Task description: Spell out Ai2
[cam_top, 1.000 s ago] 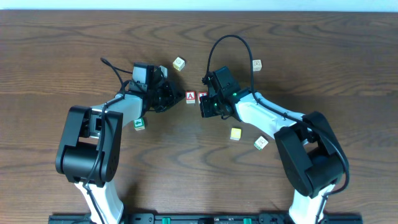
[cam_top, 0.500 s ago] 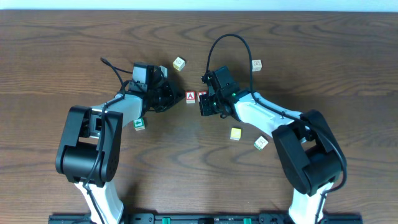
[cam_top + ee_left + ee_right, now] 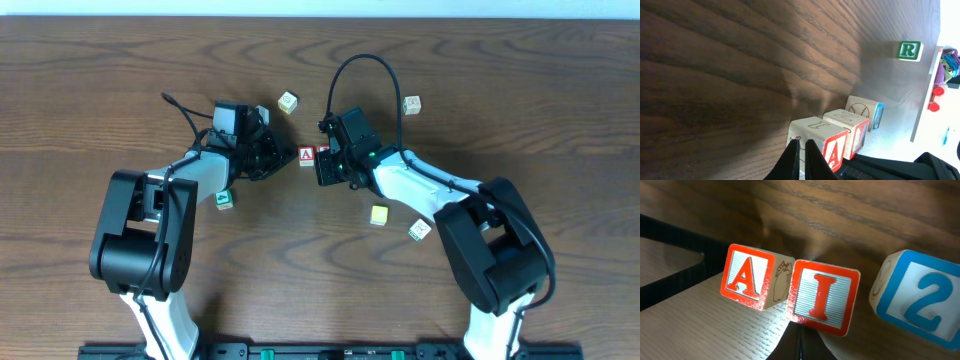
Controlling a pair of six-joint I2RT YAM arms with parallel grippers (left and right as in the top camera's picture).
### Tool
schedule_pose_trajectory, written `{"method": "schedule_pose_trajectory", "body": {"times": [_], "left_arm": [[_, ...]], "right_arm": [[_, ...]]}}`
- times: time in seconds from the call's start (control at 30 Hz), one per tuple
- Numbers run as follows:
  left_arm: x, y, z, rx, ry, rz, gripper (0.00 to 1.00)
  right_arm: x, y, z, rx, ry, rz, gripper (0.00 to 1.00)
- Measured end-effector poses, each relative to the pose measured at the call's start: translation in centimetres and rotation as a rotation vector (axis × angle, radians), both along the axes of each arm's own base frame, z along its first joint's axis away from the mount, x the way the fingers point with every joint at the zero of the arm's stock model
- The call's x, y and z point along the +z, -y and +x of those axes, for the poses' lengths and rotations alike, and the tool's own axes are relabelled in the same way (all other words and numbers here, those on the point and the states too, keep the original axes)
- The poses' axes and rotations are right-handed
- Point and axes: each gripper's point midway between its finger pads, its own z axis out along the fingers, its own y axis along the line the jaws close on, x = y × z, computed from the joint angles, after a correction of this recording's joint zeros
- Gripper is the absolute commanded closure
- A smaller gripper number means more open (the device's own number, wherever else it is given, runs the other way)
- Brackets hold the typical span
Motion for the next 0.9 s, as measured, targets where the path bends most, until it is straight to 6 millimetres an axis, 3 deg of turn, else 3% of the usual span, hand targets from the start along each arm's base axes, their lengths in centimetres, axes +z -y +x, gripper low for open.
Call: {"method": "schedule_pose_trajectory", "body": {"times": [0.9], "left_arm": [[0.0,0.0,0.0,0.0,0.0,0.0,0.93]], "right_arm": [[0.4,0.1,1.1,-0.022,0.052,-0.009,0.98]]}}
